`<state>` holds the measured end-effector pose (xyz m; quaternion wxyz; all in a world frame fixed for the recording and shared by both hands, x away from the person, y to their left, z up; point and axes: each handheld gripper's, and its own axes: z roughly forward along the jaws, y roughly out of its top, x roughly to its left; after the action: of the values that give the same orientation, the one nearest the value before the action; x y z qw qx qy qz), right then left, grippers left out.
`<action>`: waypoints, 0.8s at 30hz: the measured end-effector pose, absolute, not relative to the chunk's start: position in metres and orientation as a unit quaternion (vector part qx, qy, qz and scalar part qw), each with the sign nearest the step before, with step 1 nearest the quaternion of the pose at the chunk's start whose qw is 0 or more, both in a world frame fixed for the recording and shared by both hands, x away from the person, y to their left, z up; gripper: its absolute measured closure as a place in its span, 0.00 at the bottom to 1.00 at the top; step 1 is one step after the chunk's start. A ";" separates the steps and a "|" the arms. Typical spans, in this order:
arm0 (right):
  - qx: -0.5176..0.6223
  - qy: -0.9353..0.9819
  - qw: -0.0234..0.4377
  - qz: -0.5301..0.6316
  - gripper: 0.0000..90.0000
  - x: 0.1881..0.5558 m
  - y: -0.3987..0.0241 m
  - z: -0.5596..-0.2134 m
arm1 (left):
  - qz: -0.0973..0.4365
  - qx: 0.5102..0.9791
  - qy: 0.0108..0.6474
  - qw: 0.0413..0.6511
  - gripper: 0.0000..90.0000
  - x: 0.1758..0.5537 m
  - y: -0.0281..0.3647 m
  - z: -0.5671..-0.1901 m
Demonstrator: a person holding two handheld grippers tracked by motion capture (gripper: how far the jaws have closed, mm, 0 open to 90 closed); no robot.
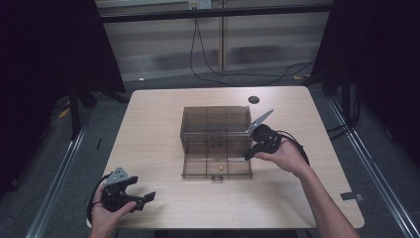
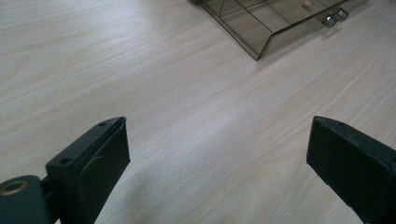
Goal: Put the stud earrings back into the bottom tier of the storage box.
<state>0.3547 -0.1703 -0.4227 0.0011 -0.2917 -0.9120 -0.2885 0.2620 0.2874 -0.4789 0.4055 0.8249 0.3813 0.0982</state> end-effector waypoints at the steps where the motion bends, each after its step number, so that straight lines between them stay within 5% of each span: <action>1: -0.289 -0.913 0.001 -0.288 0.96 0.355 -0.168 -0.423 | 0.098 0.825 0.381 0.406 0.07 0.262 0.287 -0.479; 24: -0.243 -0.928 0.030 -0.281 0.96 0.368 -0.103 -0.441 | 0.099 0.825 0.379 0.407 0.07 0.262 0.289 -0.479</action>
<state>0.3676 -0.1028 -0.4409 0.0301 -0.2428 -0.9279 -0.2813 0.2621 0.2886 -0.4790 0.4067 0.8252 0.3795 0.0985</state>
